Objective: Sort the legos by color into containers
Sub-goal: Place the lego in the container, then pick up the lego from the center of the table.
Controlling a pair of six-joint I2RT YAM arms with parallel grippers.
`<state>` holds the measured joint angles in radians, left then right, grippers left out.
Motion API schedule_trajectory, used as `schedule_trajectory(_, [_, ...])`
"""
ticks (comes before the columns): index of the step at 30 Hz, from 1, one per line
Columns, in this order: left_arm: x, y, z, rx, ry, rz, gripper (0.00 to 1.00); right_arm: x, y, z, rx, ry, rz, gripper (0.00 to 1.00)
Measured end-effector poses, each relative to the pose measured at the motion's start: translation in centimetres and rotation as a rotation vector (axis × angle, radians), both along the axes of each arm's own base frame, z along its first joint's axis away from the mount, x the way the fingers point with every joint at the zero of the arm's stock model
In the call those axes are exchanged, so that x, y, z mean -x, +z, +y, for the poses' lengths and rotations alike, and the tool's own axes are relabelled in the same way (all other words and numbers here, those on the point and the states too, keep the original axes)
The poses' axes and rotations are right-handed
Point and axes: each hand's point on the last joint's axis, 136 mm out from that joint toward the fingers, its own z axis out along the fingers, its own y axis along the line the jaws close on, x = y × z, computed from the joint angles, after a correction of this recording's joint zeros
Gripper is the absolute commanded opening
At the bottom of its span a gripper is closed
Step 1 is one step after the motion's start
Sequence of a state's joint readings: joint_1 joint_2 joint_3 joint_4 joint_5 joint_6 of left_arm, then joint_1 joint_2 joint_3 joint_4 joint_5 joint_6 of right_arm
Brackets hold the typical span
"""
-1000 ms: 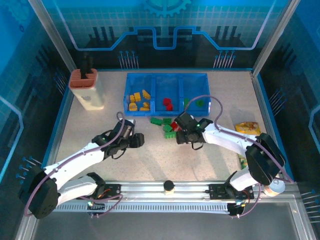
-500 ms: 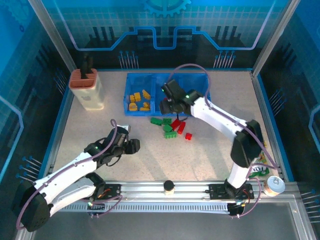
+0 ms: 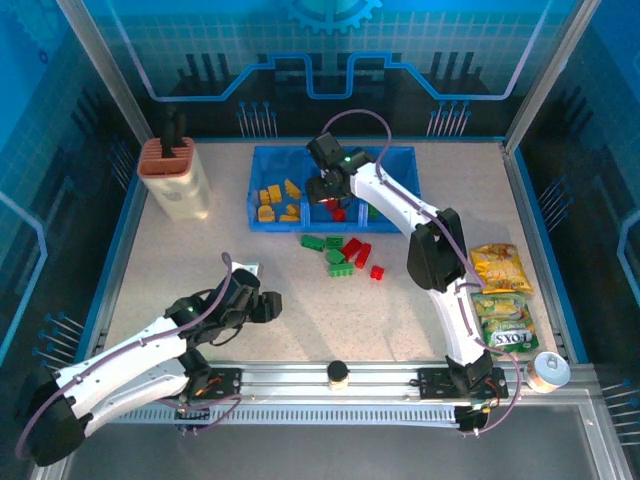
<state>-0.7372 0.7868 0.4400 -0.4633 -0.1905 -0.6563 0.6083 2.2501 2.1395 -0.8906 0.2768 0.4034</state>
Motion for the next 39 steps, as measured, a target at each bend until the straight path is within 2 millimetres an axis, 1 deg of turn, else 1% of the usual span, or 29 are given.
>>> schedule_trajectory(5, [0.0, -0.1, 0.0, -0.007, -0.001, 0.002, 0.59, 0.3, 1.5, 0.0, 0.009, 0.008, -0.029, 1.00])
schedule_trajectory(7, [0.0, -0.2, -0.1, -0.015, -0.004, 0.009, 0.62, 0.9, 2.9, 0.0, 0.008, 0.014, -0.054, 1.00])
schedule_trajectory(9, [-0.1, -0.3, -0.2, -0.025, -0.010, 0.017, 0.65, 1.9, 5.0, -0.3, -0.005, 0.023, -0.082, 1.00])
schedule_trajectory(12, [-0.7, -0.2, -0.9, -0.043, -0.028, 0.020, 0.66, 4.2, 9.1, -1.0, -0.047, 0.038, -0.153, 1.00])
schedule_trajectory(14, [-1.3, 0.2, -1.7, -0.047, -0.049, 0.018, 0.67, 6.1, 11.7, -1.8, -0.092, 0.047, -0.208, 1.00])
schedule_trajectory(16, [-2.1, 0.6, -2.7, -0.049, -0.076, 0.014, 0.69, 8.2, 13.4, -3.0, -0.133, 0.054, -0.250, 1.00])
schedule_trajectory(18, [-3.0, 1.0, -4.0, -0.050, -0.110, 0.008, 0.71, 9.9, 14.0, -4.2, -0.163, 0.057, -0.279, 1.00])
schedule_trajectory(19, [-3.4, 1.2, -4.7, -0.050, -0.130, 0.004, 0.71, 10.8, 13.8, -4.9, -0.175, 0.059, -0.286, 1.00])
schedule_trajectory(21, [-4.3, 1.4, -6.2, -0.050, -0.186, -0.002, 0.73, 12.3, 12.5, -6.0, -0.183, 0.064, -0.279, 1.00])
schedule_trajectory(26, [-7.1, 1.6, -10.7, -0.067, -0.339, -0.013, 0.74, 15.6, 6.5, -8.9, -0.157, 0.042, -0.181, 1.00])
schedule_trajectory(29, [-9.0, 1.3, -13.1, -0.081, -0.401, -0.013, 0.73, 17.4, 3.9, -10.9, -0.151, 0.006, -0.142, 1.00])
schedule_trajectory(31, [-10.3, 0.6, -14.5, -0.092, -0.430, -0.011, 0.73, 18.5, 3.2, -11.9, -0.163, -0.015, -0.132, 1.00])
schedule_trajectory(33, [-11.2, -0.6, -15.3, -0.105, -0.451, 0.005, 0.73, 19.3, 3.1, -12.7, -0.183, -0.034, -0.135, 1.00])
schedule_trajectory(37, [-12.3, -3.1, -15.9, -0.140, -0.472, 0.049, 0.72, 20.5, 3.2, -14.2, -0.218, -0.069, -0.160, 1.00])
schedule_trajectory(39, [-12.8, -3.6, -16.1, -0.153, -0.481, 0.055, 0.72, 20.9, 3.1, -14.9, -0.228, -0.085, -0.166, 1.00])
